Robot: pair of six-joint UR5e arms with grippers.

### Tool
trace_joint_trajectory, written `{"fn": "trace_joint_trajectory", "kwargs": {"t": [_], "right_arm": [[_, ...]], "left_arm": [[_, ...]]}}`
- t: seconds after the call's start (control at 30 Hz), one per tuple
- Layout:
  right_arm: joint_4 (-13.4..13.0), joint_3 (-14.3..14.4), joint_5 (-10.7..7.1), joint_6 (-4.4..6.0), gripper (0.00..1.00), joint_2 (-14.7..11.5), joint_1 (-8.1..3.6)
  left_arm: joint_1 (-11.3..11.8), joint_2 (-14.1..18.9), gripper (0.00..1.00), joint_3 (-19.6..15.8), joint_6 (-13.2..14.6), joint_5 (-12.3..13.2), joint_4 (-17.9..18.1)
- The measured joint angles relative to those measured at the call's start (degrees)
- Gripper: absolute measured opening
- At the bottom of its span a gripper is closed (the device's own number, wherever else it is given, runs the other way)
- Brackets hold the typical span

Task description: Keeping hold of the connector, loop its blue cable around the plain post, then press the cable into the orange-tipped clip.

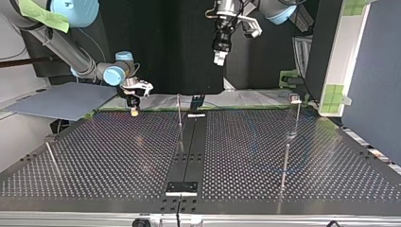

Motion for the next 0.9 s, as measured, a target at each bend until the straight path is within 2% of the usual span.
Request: {"fn": "trace_joint_trajectory", "kwargs": {"t": [0.2,0.47,0.6,0.9], "right_arm": [[2.13,0.04,0.77,-0.05,0.0,-3.42,-0.26],[3.65,0.17,1.0,0.38,0.0,-8.25,-0.32],[3.6,0.17,1.03,0.56,0.0,-9.14,-0.32],[3.58,0.18,1.03,0.61,0.0,-9.34,-0.32]], "left_arm": [[0.0,-0.89,1.0,-3.56,0.41,0.2,3.12],[-0.05,-1.04,1.0,-8.25,0.47,0.08,3.68],[-0.05,-1.07,1.0,-9.18,0.47,-0.01,3.69],[-0.04,-1.09,1.0,-9.37,0.47,-0.04,3.7]]}}
